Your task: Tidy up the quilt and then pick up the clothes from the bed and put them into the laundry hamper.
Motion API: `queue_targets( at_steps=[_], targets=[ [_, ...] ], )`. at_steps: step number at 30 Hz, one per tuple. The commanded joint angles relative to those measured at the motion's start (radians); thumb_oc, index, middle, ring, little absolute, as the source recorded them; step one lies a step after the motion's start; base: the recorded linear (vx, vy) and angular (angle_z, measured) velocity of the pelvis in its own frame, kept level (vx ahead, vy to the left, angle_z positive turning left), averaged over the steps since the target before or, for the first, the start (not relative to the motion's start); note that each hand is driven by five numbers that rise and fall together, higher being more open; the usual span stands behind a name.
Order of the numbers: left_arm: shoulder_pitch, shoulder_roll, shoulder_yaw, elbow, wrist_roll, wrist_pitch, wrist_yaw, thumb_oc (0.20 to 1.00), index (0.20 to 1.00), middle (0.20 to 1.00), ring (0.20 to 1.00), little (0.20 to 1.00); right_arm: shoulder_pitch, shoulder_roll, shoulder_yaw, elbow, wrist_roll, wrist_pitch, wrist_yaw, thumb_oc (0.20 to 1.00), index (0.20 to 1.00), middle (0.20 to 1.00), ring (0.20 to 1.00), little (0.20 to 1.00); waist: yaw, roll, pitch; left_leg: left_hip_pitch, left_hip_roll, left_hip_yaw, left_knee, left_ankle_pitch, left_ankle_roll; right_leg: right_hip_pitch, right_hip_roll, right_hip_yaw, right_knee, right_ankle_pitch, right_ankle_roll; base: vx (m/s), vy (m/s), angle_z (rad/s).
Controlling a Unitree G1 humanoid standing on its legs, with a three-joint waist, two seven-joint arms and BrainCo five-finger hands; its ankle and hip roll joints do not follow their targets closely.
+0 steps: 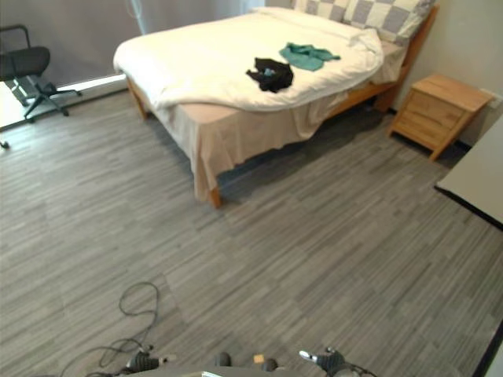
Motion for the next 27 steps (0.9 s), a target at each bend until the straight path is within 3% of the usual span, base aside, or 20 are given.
queue_targets(
  at_steps=[1, 12, 14, 16, 17, 18, 19, 20, 22, 24, 25, 27],
  targets=[
    [-0.071, -0.001, 0.004, 0.060, 0.046, -0.009, 0.023, 1.000, 1.000, 1.000, 1.000, 1.000, -0.069, -0.015, 0.015, 0.040, -0.024, -0.005, -0.019, 1.000, 1.000, 1.000, 1.000, 1.000, 0.000, -0.017, 0.064, 0.051, 0.003, -0.080, -0.036, -0.106, -0.056, 0.054, -0.083, 0.021, -0.091, -0.048, 0.118, 0.00, 0.000, 0.00],
    [-0.083, 0.014, 0.017, 0.070, 0.042, -0.005, 0.034, 1.000, 1.000, 1.000, 1.000, 1.000, -0.078, -0.012, 0.014, 0.051, -0.031, 0.002, -0.024, 1.000, 1.000, 1.000, 1.000, 1.000, 0.002, -0.031, 0.095, 0.024, -0.010, -0.067, -0.028, -0.118, -0.036, 0.027, -0.100, 0.025, -0.091, -0.029, 0.135, 0.03, 0.052, -0.16],
    [-0.094, 0.022, 0.017, 0.069, 0.038, -0.001, 0.036, 1.000, 1.000, 1.000, 1.000, 1.000, -0.083, -0.004, 0.008, 0.048, -0.026, 0.003, -0.020, 1.000, 1.000, 1.000, 1.000, 1.000, 0.004, -0.041, 0.115, 0.011, -0.014, -0.068, -0.014, -0.129, -0.018, -0.024, -0.106, 0.023, 0.024, -0.044, 0.140, 0.03, 0.100, 0.00],
    [-0.104, 0.029, 0.024, 0.070, 0.026, 0.005, 0.038, 1.000, 1.000, 1.000, 1.000, 1.000, -0.097, 0.001, -0.007, 0.042, -0.012, 0.003, -0.016, 1.000, 1.000, 1.000, 1.000, 1.000, 0.001, -0.032, 0.143, 0.022, -0.004, -0.061, -0.013, -0.141, -0.006, -0.116, -0.125, -0.004, 0.219, -0.046, 0.195, 0.01, 0.100, -0.01],
    [-0.104, 0.029, 0.025, 0.070, 0.026, 0.005, 0.038, 1.000, 1.000, 1.000, 1.000, 1.000, -0.097, 0.001, -0.007, 0.042, -0.012, 0.003, -0.016, 1.000, 1.000, 1.000, 1.000, 1.000, 0.001, -0.033, 0.143, 0.021, -0.006, -0.061, -0.013, -0.141, -0.005, -0.120, -0.127, -0.003, 0.226, -0.049, 0.195, 0.06, 0.122, -0.18],
    [-0.106, 0.029, 0.030, 0.072, 0.018, 0.007, 0.038, 1.000, 1.000, 1.000, 1.000, 1.000, -0.099, -0.001, -0.022, 0.043, 0.003, 0.003, -0.017, 1.000, 1.000, 1.000, 1.000, 1.000, -0.005, -0.023, 0.157, 0.040, 0.002, -0.052, -0.017, -0.150, -0.001, -0.161, -0.151, -0.031, 0.329, -0.036, 0.220, 0.21, 0.151, -0.17],
    [-0.110, 0.033, 0.035, 0.075, 0.011, 0.013, 0.042, 1.000, 1.000, 1.000, 1.000, 1.000, -0.092, 0.000, -0.058, 0.032, 0.042, -0.001, -0.024, 1.000, 1.000, 1.000, 1.000, 1.000, -0.024, -0.006, 0.180, 0.099, 0.020, -0.044, -0.032, -0.172, -0.001, -0.236, -0.191, -0.077, 0.465, 0.021, 0.235, 0.33, 0.152, -0.18],
    [-0.112, 0.035, 0.034, 0.077, 0.016, 0.014, 0.044, 1.000, 1.000, 1.000, 1.000, 1.000, -0.088, 0.002, -0.064, 0.023, 0.053, -0.006, -0.028, 1.000, 1.000, 1.000, 1.000, 1.000, -0.031, -0.007, 0.187, 0.119, 0.020, -0.042, -0.034, -0.185, -0.003, -0.258, -0.207, -0.101, 0.463, 0.022, 0.231, 0.43, 0.061, -0.13],
    [-0.119, 0.039, 0.009, 0.076, 0.033, 0.013, 0.043, 1.000, 1.000, 1.000, 1.000, 1.000, -0.079, 0.011, -0.066, 0.011, 0.070, -0.009, -0.032, 1.000, 1.000, 1.000, 1.000, 1.000, -0.063, -0.020, 0.197, 0.173, 0.007, -0.057, -0.036, -0.229, -0.012, -0.277, -0.197, -0.143, 0.287, 0.036, 0.189, 0.47, -0.103, -0.02],
    [-0.120, 0.044, 0.008, 0.069, 0.046, 0.009, 0.041, 1.000, 1.000, 1.000, 1.000, 1.000, -0.074, 0.010, -0.072, 0.001, 0.078, -0.008, -0.035, 1.000, 1.000, 1.000, 1.000, 1.000, -0.077, -0.033, 0.187, 0.197, 0.002, -0.060, -0.036, -0.252, -0.032, -0.269, -0.192, -0.160, 0.086, 0.062, 0.188, 0.49, -0.160, 0.18],
    [-0.126, 0.046, 0.008, 0.070, 0.056, 0.007, 0.040, 1.000, 1.000, 1.000, 1.000, 1.000, -0.071, 0.006, -0.081, -0.001, 0.081, -0.007, -0.038, 1.000, 1.000, 1.000, 1.000, 1.000, -0.087, -0.024, 0.184, 0.220, 0.018, -0.062, -0.036, -0.273, -0.046, -0.269, -0.186, -0.166, -0.012, 0.089, 0.193, 0.54, -0.165, 0.35],
    [-0.133, 0.048, 0.001, 0.071, 0.072, 0.001, 0.041, 1.000, 1.000, 1.000, 1.000, 1.000, -0.067, -0.003, -0.094, 0.006, 0.084, -0.005, -0.034, 1.000, 1.000, 1.000, 1.000, 1.000, -0.102, -0.013, 0.173, 0.251, 0.028, -0.065, -0.036, -0.308, -0.054, -0.296, -0.197, -0.139, -0.057, 0.104, 0.200, 0.53, -0.121, 0.28]
  ],
)
